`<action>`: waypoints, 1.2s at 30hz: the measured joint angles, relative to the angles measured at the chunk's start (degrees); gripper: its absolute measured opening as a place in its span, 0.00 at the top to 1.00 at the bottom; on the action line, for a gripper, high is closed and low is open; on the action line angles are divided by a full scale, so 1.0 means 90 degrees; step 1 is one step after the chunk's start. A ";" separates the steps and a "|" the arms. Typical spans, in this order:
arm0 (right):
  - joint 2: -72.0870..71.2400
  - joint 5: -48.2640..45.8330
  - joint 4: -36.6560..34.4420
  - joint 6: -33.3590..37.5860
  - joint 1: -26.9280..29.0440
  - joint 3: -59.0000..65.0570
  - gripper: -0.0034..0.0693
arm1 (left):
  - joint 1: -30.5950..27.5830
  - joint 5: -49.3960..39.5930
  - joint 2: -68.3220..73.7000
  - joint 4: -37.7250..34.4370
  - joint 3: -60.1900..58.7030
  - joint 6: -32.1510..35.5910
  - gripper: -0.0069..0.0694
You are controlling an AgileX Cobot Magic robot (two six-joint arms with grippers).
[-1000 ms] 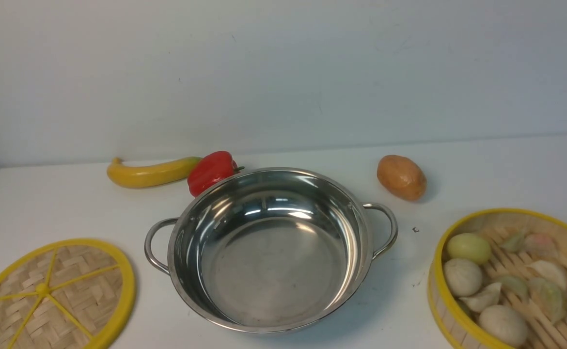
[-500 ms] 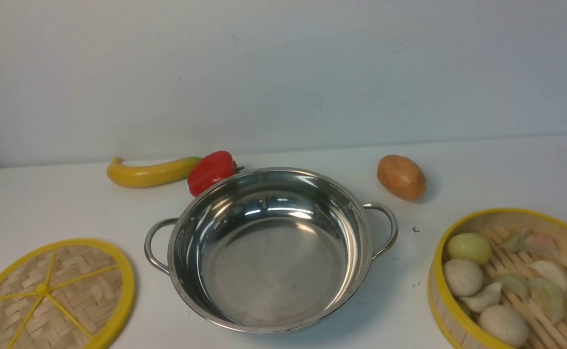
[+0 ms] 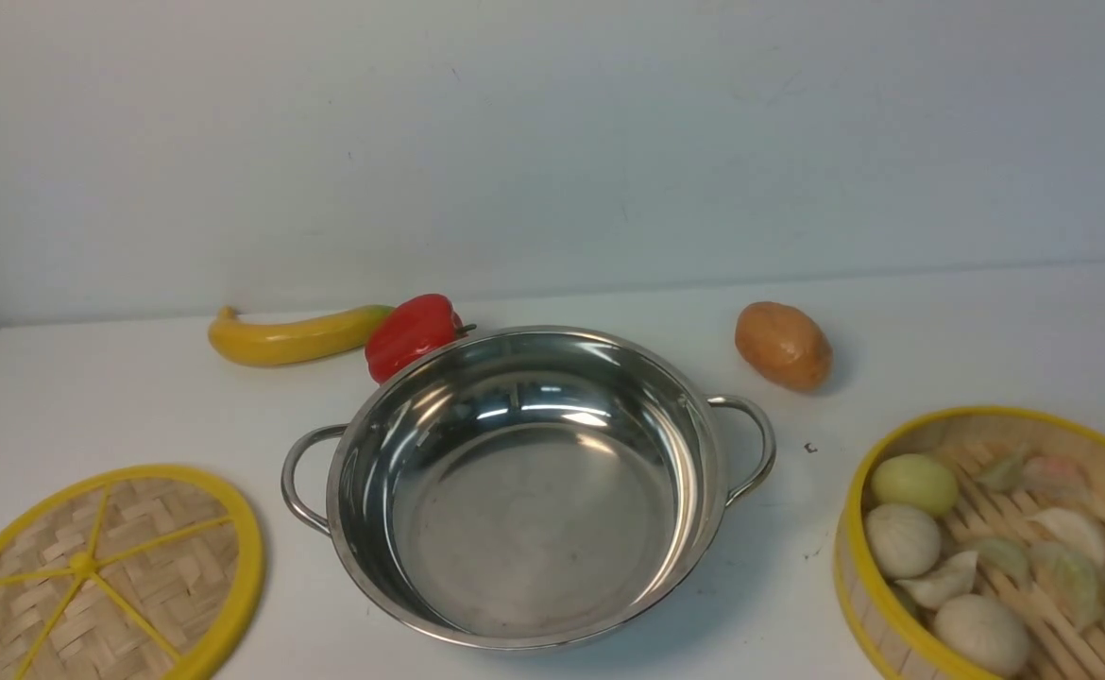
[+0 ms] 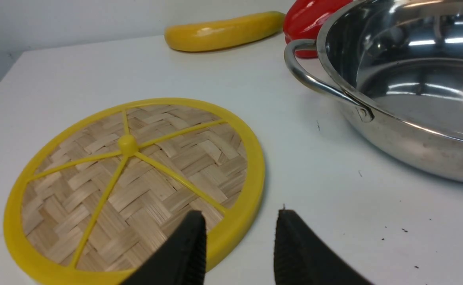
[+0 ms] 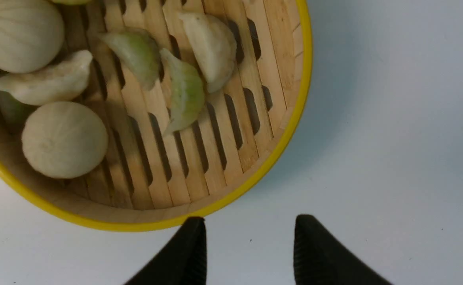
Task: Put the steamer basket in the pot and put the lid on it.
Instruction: Use the right arm to lift the steamer closest to it
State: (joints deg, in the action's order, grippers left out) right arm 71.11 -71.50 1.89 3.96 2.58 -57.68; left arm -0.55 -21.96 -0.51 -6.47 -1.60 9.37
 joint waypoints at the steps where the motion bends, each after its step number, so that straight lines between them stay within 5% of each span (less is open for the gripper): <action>1: 0.0072 -0.0001 -0.0052 0.0091 0.0116 0.0000 0.54 | 0.0000 0.0000 0.0000 0.0000 0.0000 0.0000 0.60; 12: 0.0901 0.0600 -0.1103 0.1304 0.0903 -0.0047 0.50 | 0.0000 0.0000 0.0000 0.0000 0.0000 0.0000 0.60; 36: 0.2919 0.0992 -0.0518 0.1134 0.0910 -0.0869 0.50 | 0.0000 0.0000 0.0000 0.0000 0.0000 0.0000 0.60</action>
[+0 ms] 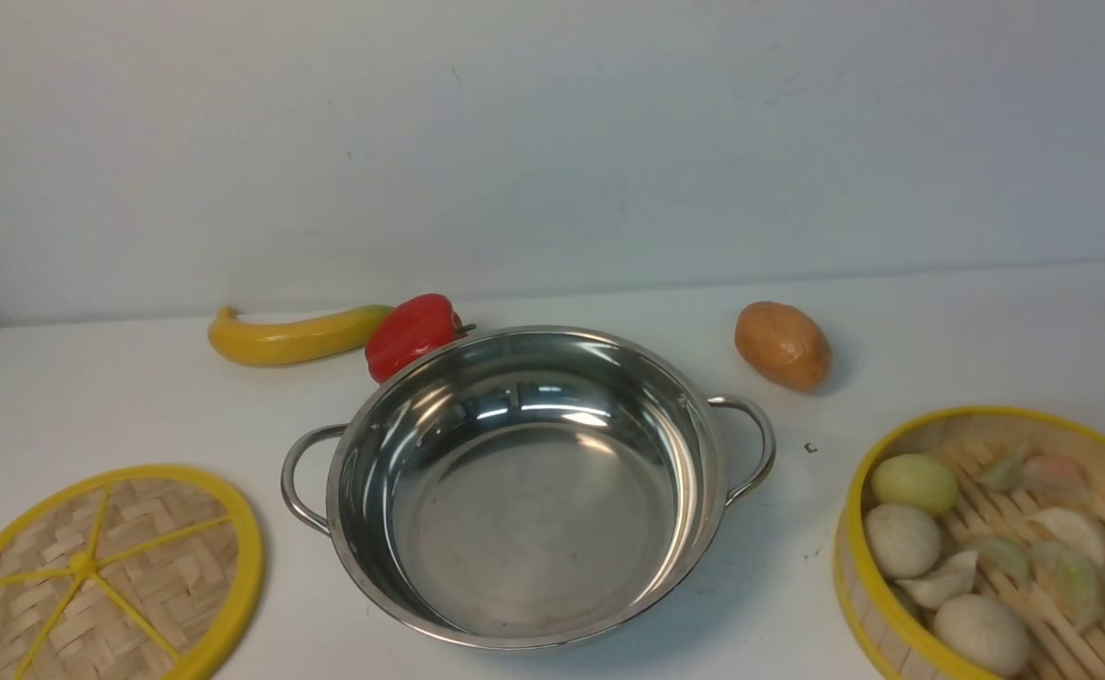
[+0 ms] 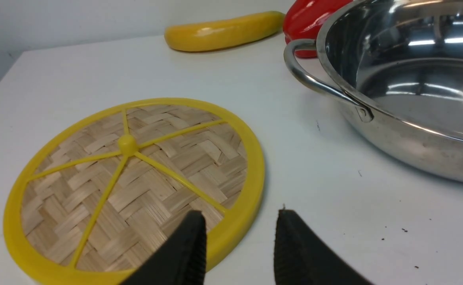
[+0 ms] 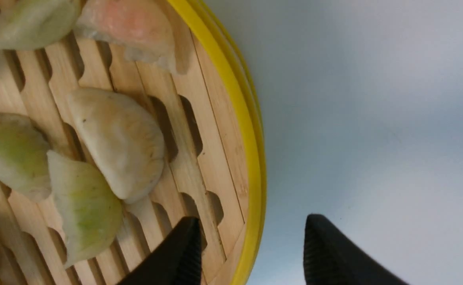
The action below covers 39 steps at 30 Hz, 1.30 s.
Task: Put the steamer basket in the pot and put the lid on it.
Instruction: Use the right arm to lift the steamer closest to it
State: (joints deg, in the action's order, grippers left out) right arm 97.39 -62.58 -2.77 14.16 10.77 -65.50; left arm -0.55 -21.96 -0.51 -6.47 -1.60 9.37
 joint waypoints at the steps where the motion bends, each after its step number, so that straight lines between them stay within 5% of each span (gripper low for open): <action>1: 0.0056 0.0007 0.0007 0.0025 0.0000 0.0000 0.50 | 0.0000 0.0000 0.0000 0.0000 0.0000 0.0000 0.60; 19: 0.0659 0.0336 0.0121 0.0118 0.0000 -0.0008 0.52 | 0.0000 0.0000 0.0000 0.0000 0.0000 0.0000 0.60; 26: 0.0834 0.0336 0.0127 0.0118 0.0000 -0.0008 0.59 | 0.0000 0.0000 0.0000 0.0000 0.0000 0.0000 0.60; 39: 0.1018 0.0203 0.0155 0.0091 0.0000 -0.0008 0.85 | 0.0000 0.0000 0.0000 0.0000 0.0000 0.0000 0.60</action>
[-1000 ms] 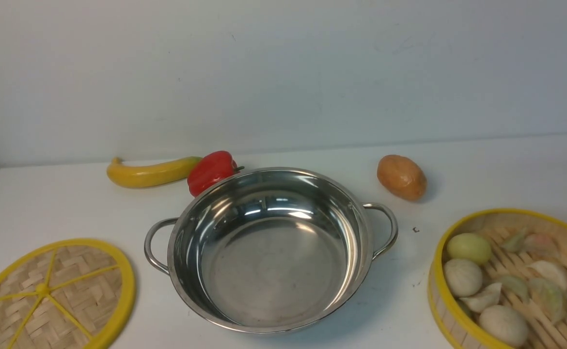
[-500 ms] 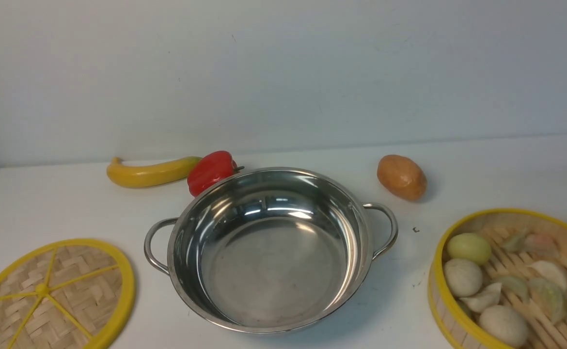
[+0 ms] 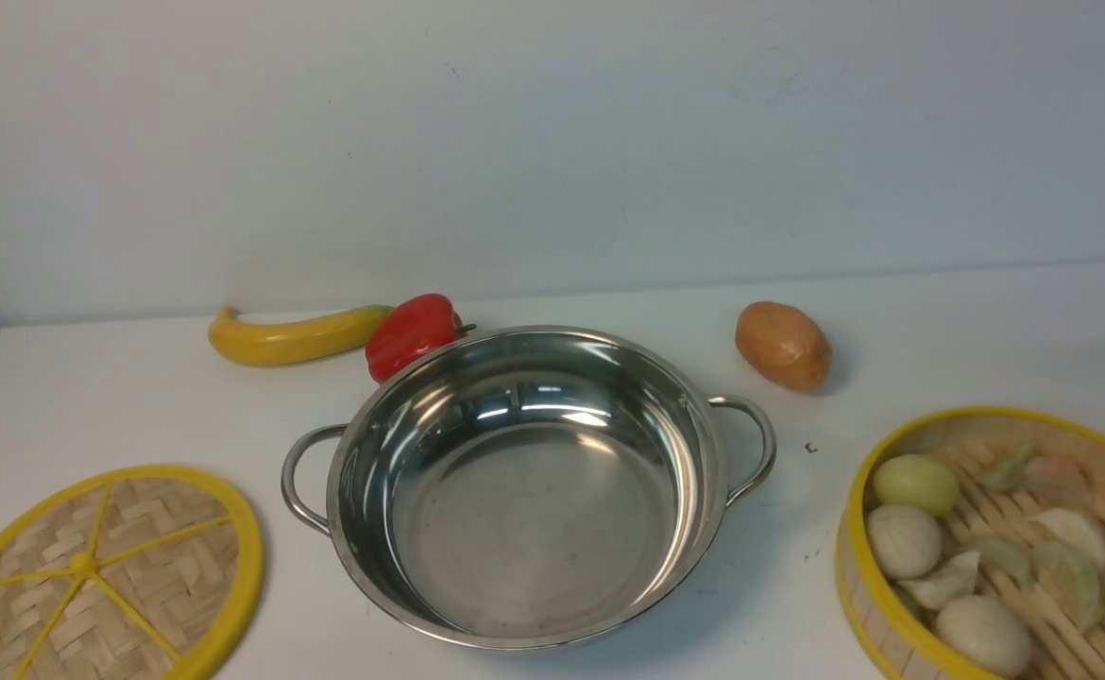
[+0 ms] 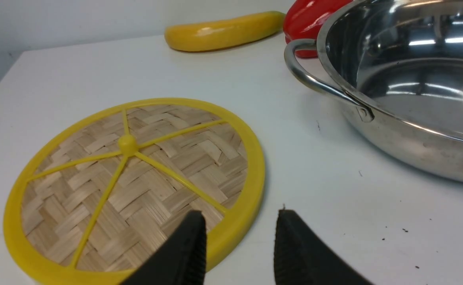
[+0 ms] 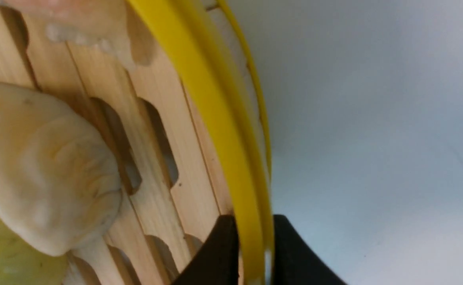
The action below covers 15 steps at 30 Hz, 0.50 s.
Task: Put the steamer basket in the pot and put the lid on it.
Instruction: Use the right arm to lift the steamer closest to it
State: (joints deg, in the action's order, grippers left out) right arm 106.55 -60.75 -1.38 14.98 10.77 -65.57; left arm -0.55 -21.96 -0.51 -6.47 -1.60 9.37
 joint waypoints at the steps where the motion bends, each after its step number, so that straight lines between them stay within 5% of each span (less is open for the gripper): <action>1: 0.0000 0.0045 0.0041 -0.0035 0.0000 -0.0007 0.88 | 0.0000 0.0000 0.0000 0.0000 0.0000 0.0000 0.60; 15: 0.0000 -0.0795 -0.0237 0.0027 0.0000 -0.0884 0.92 | 0.0000 0.0000 0.0000 0.0000 0.0000 0.0000 0.60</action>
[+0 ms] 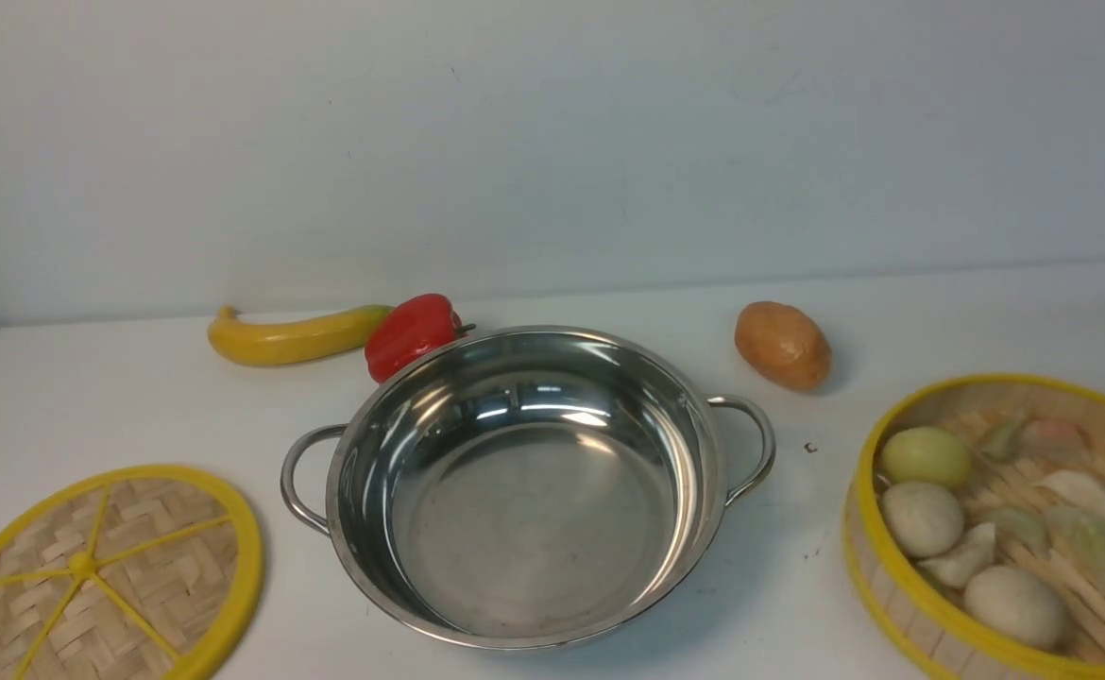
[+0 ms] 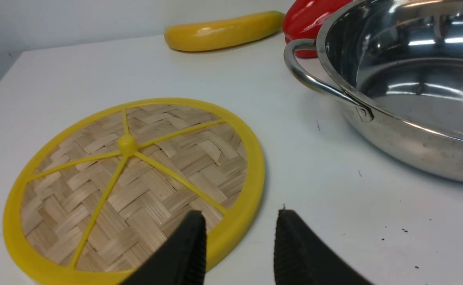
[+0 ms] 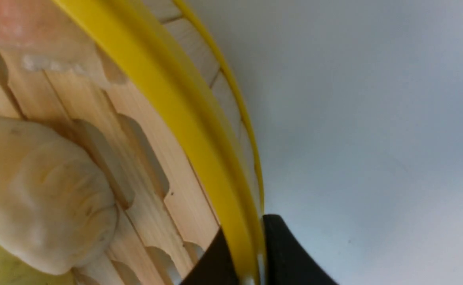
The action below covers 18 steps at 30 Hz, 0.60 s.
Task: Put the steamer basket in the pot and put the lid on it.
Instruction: Use the right arm to lift the steamer closest to it
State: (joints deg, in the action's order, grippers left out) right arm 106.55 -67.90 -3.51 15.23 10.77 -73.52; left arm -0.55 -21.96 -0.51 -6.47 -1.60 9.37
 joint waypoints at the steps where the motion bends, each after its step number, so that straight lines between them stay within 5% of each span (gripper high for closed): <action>1: 0.0000 -0.0016 -0.0037 0.0000 0.0000 -0.0021 0.92 | 0.0000 0.0000 0.0000 0.0000 0.0000 0.0000 0.60; 9: 0.0000 -0.0187 -0.0521 0.0006 -0.0040 -0.0673 0.92 | 0.0000 0.0000 0.0000 0.0000 0.0000 0.0000 0.60; 18: 0.0000 -0.0255 -0.0484 -0.0076 -0.0793 -0.1716 0.92 | 0.0000 0.0000 0.0000 0.0000 0.0000 0.0000 0.60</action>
State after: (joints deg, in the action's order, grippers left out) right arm 106.55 -70.20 -7.87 14.54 3.64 -88.97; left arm -0.55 -21.96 -0.51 -6.47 -1.60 9.37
